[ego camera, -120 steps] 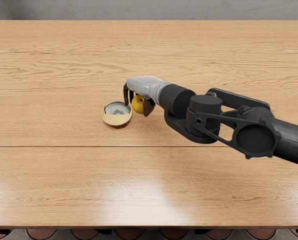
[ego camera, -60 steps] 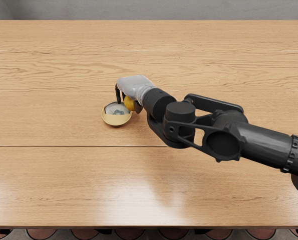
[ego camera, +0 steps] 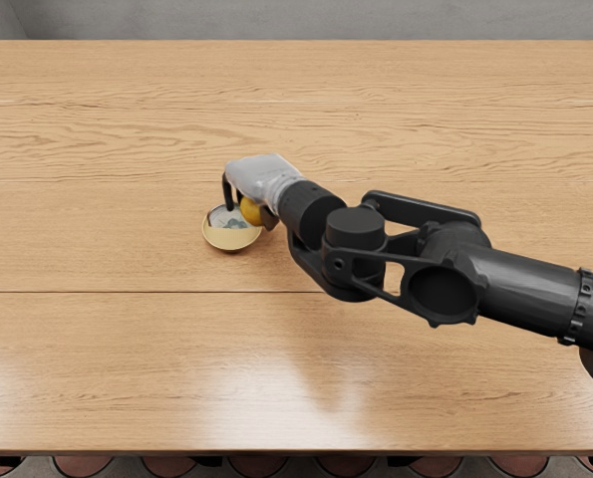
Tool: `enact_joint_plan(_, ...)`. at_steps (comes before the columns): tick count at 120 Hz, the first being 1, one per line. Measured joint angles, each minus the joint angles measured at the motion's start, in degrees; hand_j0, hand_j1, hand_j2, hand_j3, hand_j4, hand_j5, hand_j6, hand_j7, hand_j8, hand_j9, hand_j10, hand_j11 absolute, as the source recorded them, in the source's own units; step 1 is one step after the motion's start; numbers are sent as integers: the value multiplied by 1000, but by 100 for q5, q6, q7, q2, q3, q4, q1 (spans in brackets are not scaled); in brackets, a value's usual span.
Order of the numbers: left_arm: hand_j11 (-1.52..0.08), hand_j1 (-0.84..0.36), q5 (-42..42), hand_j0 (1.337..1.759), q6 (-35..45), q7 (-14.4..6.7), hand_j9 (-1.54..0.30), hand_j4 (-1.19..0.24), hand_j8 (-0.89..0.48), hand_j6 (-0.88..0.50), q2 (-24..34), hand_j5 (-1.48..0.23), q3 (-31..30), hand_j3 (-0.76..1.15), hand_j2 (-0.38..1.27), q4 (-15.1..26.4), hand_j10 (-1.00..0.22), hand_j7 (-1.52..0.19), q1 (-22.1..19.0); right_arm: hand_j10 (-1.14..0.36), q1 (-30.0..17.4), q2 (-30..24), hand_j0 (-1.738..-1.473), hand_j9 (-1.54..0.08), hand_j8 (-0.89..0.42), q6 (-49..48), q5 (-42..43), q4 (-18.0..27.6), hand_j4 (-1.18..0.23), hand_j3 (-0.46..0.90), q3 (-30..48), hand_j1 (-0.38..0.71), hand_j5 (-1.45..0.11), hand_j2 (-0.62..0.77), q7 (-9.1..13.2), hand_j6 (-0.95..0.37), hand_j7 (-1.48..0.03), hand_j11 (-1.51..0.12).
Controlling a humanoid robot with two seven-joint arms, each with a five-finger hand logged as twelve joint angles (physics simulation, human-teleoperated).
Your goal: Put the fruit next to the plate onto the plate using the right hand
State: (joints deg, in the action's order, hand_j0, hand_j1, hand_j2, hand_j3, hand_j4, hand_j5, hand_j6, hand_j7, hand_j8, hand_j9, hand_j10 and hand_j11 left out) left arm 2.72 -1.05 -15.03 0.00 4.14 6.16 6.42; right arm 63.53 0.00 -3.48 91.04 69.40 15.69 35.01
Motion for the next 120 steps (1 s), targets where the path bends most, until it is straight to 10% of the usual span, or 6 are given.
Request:
enact_joint_plan(60, -21, 330, 0, 1658, 0, 0, -21, -16, -17, -17, 0, -21, 0, 0, 3, 0, -16, -21, 0, -627, 14, 0, -1654, -834, -483, 362, -55, -141, -637, 0, -69, 216, -823, 161, -1, -563, -824, -835)
enact_joint_plan(120, -21, 330, 0, 1658, 0, 0, -21, -16, -17, -17, 0, -21, 0, 0, 3, -1, -16, -21, 0, -617, 19, 0, -1655, -804, -486, 528, -189, -697, -620, 0, -224, 224, -798, 164, -1044, -567, -801, -803)
